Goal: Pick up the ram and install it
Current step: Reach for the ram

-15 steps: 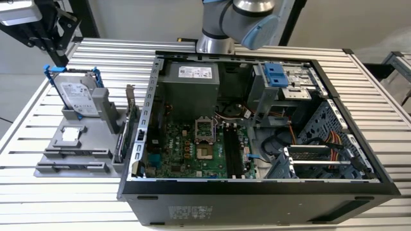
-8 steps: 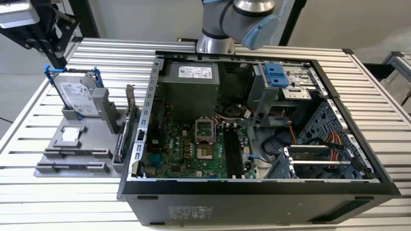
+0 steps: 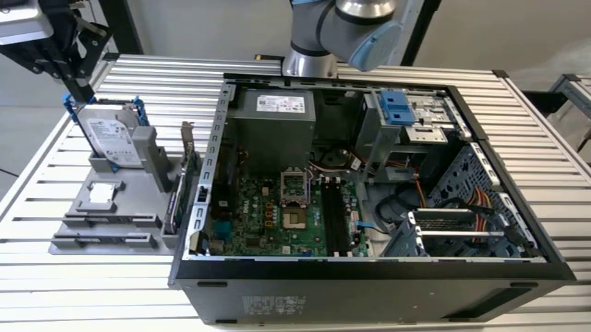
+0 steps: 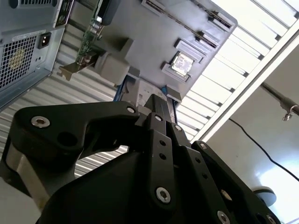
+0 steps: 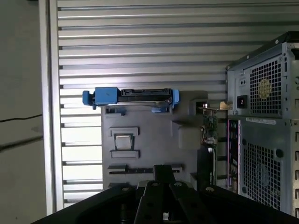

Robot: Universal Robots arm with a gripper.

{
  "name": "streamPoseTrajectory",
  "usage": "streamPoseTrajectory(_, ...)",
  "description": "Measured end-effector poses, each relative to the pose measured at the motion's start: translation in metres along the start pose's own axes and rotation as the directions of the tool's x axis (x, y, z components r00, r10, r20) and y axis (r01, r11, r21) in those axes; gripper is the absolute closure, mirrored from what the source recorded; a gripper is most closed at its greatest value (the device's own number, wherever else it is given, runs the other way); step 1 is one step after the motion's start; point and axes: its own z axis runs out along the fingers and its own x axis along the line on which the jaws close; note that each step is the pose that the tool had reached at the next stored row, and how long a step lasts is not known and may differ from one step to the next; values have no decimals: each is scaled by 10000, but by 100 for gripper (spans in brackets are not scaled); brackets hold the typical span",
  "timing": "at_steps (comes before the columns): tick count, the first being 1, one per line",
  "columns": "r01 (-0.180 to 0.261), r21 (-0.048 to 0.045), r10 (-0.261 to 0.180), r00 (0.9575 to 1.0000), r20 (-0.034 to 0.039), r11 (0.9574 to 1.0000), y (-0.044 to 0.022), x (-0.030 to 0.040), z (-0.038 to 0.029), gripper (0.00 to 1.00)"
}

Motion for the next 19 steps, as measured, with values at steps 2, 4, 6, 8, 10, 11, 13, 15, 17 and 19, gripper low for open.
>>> streamPoseTrajectory(2,0,1,0,10000,-8,10000,-17,-1,-1,100)
streamPoseTrajectory(4,0,1,0,10000,-13,10000,-33,-2,-2,100)
streamPoseTrajectory(6,-1,1,1,10000,-20,10000,-49,-2,-2,100)
streamPoseTrajectory(8,-1,2,1,10000,-27,10000,-65,-3,-3,100)
streamPoseTrajectory(10,-1,1,1,10000,-33,10000,-79,-3,-3,100)
streamPoseTrajectory(11,-2,1,2,10000,-37,10000,-86,-4,-4,100)
streamPoseTrajectory(13,-2,2,2,10000,-43,10000,-99,-4,-4,100)
streamPoseTrajectory(15,-2,2,2,10000,-49,10000,-112,-5,-5,100)
streamPoseTrajectory(17,-2,3,3,10000,-56,10000,-126,-5,-6,100)
streamPoseTrajectory(19,-3,2,3,10000,-61,10000,-139,-6,-6,100)
